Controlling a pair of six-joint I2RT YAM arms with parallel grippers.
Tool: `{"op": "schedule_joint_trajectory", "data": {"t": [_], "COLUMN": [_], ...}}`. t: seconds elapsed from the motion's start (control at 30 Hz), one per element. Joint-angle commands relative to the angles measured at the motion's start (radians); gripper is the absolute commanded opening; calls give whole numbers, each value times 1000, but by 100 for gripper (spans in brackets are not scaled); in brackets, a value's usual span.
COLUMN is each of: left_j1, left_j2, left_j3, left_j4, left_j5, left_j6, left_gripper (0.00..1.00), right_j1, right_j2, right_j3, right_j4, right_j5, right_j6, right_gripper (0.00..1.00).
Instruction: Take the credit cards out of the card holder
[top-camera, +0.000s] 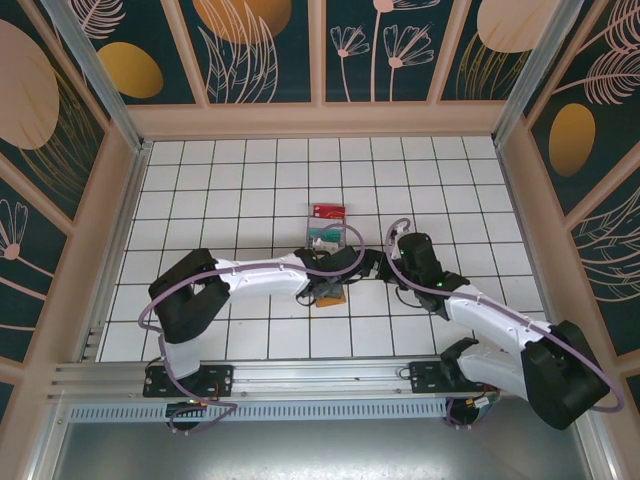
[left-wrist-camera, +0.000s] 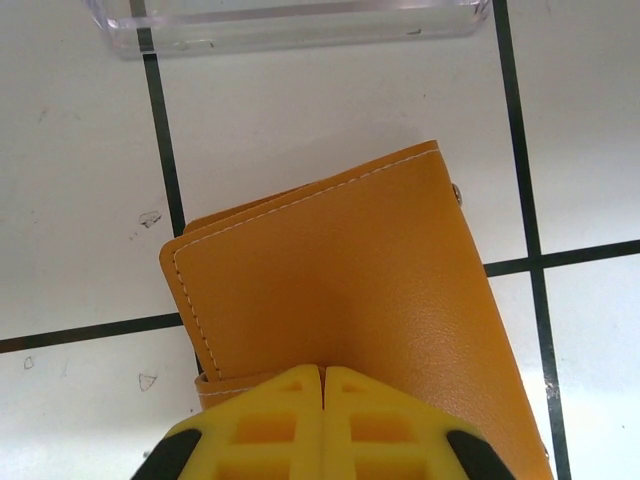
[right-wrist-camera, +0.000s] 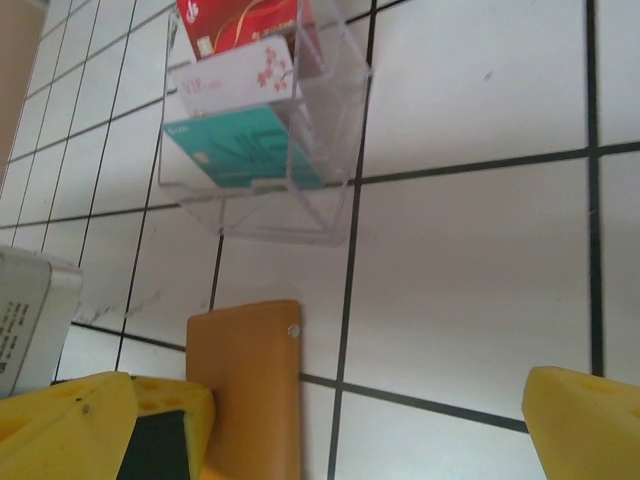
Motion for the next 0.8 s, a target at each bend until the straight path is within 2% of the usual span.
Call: {"op": "schedule_joint_trajectory", "data": {"t": [0.0, 0.07, 0.13, 0.17, 0.33, 0.67, 0.7, 0.77], "left_j1": [2, 2, 3, 3, 2, 3, 3, 3], "left_j2": [-22, -58, -94, -109, -162, -197, -204, -215], "left_j3": [-53, -73, -99, -111, -145, -172, -175, -179], "left_j4": [-9, 30, 75, 94, 132, 158, 159, 161], "left_j5": [-23, -21, -19, -19, -18, -6, -5, -9], "left_j6": [-8, -10, -18, -20, -20, -23, -25, -28], "left_gripper": [0, 0, 0, 0, 0, 0, 0, 0], "right_j1": [11, 16, 19, 20, 25, 28, 32, 37], "right_j2": [45, 89, 142, 168, 262, 449, 466, 490], "right_j3": [26, 26, 28, 29, 34, 97, 103, 117], "right_j4": [63, 100, 139, 161, 269, 346, 356, 351], "right_j5": [-114, -173, -233, -262, -372, -484, -492, -491], "right_j6": [10, 21, 34, 43, 85, 94, 99, 96], "right_gripper": [94, 84, 67, 62, 60, 52, 50, 37]}}
